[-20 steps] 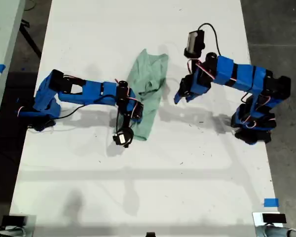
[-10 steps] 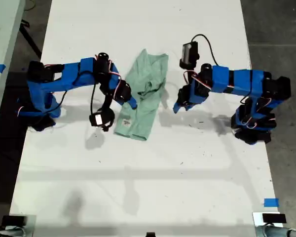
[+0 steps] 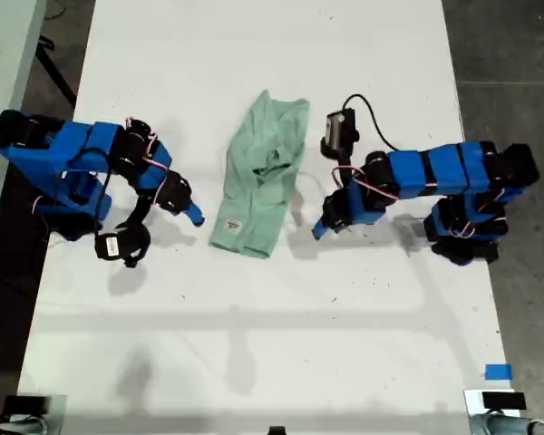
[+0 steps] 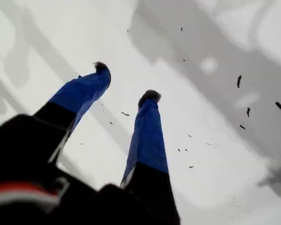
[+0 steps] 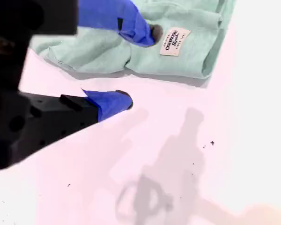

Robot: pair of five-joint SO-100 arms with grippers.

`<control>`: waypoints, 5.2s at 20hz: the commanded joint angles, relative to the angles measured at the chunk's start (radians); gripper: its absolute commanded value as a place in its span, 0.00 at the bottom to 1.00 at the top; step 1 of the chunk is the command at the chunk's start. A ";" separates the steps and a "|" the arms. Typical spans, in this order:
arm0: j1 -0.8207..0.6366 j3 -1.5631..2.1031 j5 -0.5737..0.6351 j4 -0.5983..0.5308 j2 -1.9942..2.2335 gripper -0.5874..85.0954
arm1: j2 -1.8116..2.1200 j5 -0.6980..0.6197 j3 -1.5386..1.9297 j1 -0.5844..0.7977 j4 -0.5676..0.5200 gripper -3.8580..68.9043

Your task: Fold t-shirt

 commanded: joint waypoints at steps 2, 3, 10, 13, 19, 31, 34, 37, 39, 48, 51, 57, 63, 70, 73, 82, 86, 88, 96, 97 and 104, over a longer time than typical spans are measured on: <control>0.061 0.046 -0.043 -0.086 0.072 0.26 | 0.028 0.054 -0.015 -0.048 -0.081 0.30; 0.066 0.048 -0.043 -0.104 0.064 0.26 | 0.012 0.060 -0.021 -0.049 -0.098 0.33; 0.037 0.049 -0.028 -0.202 -0.020 0.26 | -0.164 0.071 -0.161 -0.023 -0.141 0.47; 0.021 0.043 -0.020 -0.249 -0.083 0.26 | -0.313 0.058 -0.296 -0.006 -0.132 0.47; -0.011 0.029 -0.018 -0.345 -0.206 0.26 | -0.523 0.038 -0.485 0.023 -0.130 0.48; -0.092 -0.028 -0.026 -0.446 -0.509 0.25 | -0.828 0.015 -0.695 0.057 -0.218 0.48; -0.104 -0.100 -0.014 -0.431 -0.592 0.20 | -0.893 0.011 -0.736 0.066 -0.216 0.39; -0.103 -0.176 -0.014 -0.403 -0.663 0.06 | -0.919 0.020 -0.739 0.072 -0.212 0.15; -0.098 -0.224 0.005 -0.382 -0.693 0.01 | -0.923 0.012 -0.742 0.072 -0.209 0.04; 0.075 -0.565 -0.020 -0.160 -0.788 0.01 | -0.856 0.011 -0.801 -0.054 -0.143 0.04; 0.144 -0.621 -0.058 -0.109 -0.775 0.01 | -0.824 0.029 -0.808 -0.124 -0.153 0.04; 0.296 -0.727 -0.123 -0.074 -0.770 0.01 | -0.787 0.081 -0.856 -0.241 -0.160 0.04; 0.362 -0.741 -0.121 -0.069 -0.670 0.01 | -0.704 0.092 -0.856 -0.281 -0.187 0.04; 0.146 -0.741 0.031 0.018 -0.565 0.01 | -0.611 0.029 -0.830 -0.141 -0.075 0.04; 0.015 -0.746 0.110 0.035 -0.541 0.01 | -0.578 -0.048 -0.828 -0.040 -0.040 0.04; -0.308 -0.769 0.299 0.031 -0.572 0.01 | -0.554 -0.267 -0.821 0.238 0.066 0.04; -0.416 -0.805 0.382 -0.011 -0.609 0.01 | -0.545 -0.345 -0.821 0.350 0.106 0.04; -0.459 -0.822 0.416 -0.041 -0.632 0.01 | -0.545 -0.374 -0.821 0.396 0.110 0.04; -0.614 -0.842 0.491 -0.100 -0.632 0.22 | -0.551 -0.388 -0.808 0.581 0.130 0.43; -0.646 -0.842 0.500 -0.103 -0.603 0.26 | -0.543 -0.413 -0.815 0.618 0.135 0.63; -0.897 -0.793 0.528 -0.084 -0.279 0.27 | -0.265 -0.552 -0.727 0.928 0.190 0.44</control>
